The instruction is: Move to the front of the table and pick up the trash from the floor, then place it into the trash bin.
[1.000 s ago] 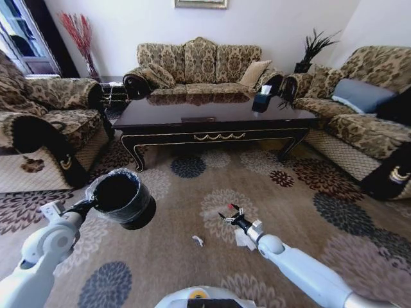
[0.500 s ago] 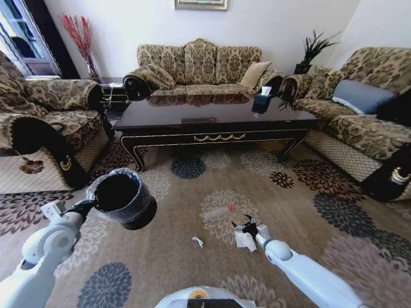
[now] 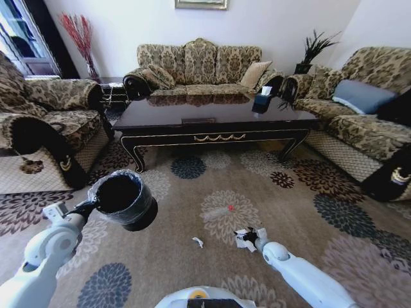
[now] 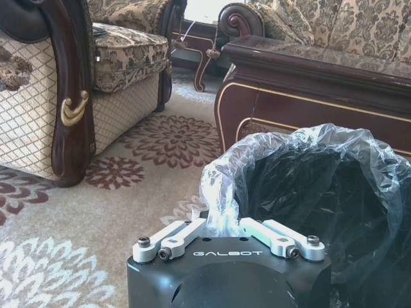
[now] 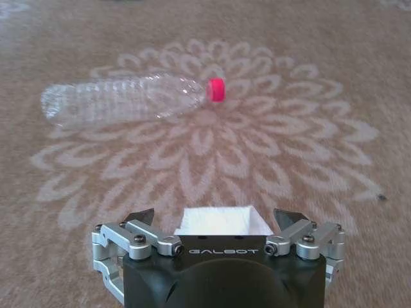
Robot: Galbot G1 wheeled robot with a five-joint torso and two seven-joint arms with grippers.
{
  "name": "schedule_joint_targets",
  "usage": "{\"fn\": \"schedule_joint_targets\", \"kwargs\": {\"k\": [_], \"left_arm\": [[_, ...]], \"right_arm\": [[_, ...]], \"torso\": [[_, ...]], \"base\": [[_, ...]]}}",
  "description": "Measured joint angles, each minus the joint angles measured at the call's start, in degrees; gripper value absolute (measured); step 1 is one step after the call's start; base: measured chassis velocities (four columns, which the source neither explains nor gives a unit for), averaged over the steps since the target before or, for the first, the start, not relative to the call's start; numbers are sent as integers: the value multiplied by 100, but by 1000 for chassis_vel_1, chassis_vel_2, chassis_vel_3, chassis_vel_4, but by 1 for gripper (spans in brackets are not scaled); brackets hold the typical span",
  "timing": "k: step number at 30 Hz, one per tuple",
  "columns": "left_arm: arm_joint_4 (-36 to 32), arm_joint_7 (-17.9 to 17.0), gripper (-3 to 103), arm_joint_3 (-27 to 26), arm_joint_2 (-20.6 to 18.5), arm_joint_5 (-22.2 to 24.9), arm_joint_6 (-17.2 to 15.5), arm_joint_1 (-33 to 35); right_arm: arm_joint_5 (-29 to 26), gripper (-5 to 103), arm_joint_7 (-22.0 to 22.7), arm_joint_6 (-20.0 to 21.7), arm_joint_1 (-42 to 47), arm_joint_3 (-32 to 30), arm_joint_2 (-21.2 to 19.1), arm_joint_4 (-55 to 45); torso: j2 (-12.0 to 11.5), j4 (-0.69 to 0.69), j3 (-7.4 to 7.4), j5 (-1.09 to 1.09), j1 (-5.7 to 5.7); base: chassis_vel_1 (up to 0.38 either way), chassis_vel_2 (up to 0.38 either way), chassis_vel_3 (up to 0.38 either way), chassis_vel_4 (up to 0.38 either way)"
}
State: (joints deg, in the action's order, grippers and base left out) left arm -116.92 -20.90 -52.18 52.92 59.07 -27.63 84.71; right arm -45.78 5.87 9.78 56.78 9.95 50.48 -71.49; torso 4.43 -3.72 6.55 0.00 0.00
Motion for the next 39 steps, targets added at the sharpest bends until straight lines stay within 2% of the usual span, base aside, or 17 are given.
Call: {"fn": "schedule_joint_targets", "kwargs": {"k": [12, 15, 17, 20, 23, 25, 26, 29, 31, 34, 35, 38, 39], "left_arm": [[-26, 4, 4, 19, -13, -14, 3, -16], [-33, 4, 4, 24, -30, -8, 2, -25], [-33, 4, 4, 25, -31, -7, 2, -26], [-33, 4, 4, 28, -32, -7, 2, -26], [-33, 5, 4, 29, -32, -6, 2, -27], [-33, 5, 4, 30, -33, -5, 2, -29], [-33, 5, 4, 30, -33, -5, 2, -29], [-30, 6, 4, 34, -38, -3, 4, -36], [-28, 7, 4, 36, -39, -3, 5, -37], [-11, 8, 4, 57, -38, -6, 12, -50], [-11, 8, 4, 57, -38, -6, 12, -50], [5, 8, 4, 97, -12, -34, 20, -72], [6, 8, 4, 110, -3, -42, 22, -76]], "right_arm": [[0, 101, 192, 67, -55, 40, 148, 276], [91, 87, 221, 144, -77, 50, 190, 406], [103, 87, 221, 149, -82, 54, 195, 424], [178, 70, 215, 149, -102, 73, 213, 497], [234, 65, 205, 142, -107, 92, 222, 518], [284, 54, 203, 126, -110, 105, 232, 538], [284, 54, 203, 126, -110, 105, 232, 538], [411, 38, 200, 62, -108, 118, 254, 588], [423, 38, 200, 55, -107, 118, 255, 591], [471, 22, 204, -23, -87, 119, 234, 568], [471, 22, 204, -23, -87, 119, 234, 568], [503, 6, 202, -186, -71, 97, 157, 390], [519, 6, 199, -236, -66, 76, 133, 318]], "torso": [[0, 0, 0, 0, 0], [0, 0, 0, 0, 0], [0, -1, 0, 0, 0], [0, 0, 0, 0, 0], [0, 0, 0, 0, 0], [0, 0, 0, 0, 0], [0, 0, 0, 0, 0], [1, 0, 0, 0, 0], [2, 0, 0, 0, 0], [1, 0, 0, 0, 0], [1, 0, 0, 0, 0], [1, -1, 0, 0, 0], [1, 0, 0, 0, 0]], "base": [[0, 0, 0, 0], [0, 0, 0, 0], [0, 0, 0, 0], [0, 0, 0, 0], [0, 0, 0, 0], [0, 0, 0, 0], [0, 0, 0, 0], [0, 0, 0, 0], [0, 0, 0, 0], [0, 0, 0, 0], [0, 0, 0, 0], [0, 0, 0, 0], [0, 0, 0, 0]]}}
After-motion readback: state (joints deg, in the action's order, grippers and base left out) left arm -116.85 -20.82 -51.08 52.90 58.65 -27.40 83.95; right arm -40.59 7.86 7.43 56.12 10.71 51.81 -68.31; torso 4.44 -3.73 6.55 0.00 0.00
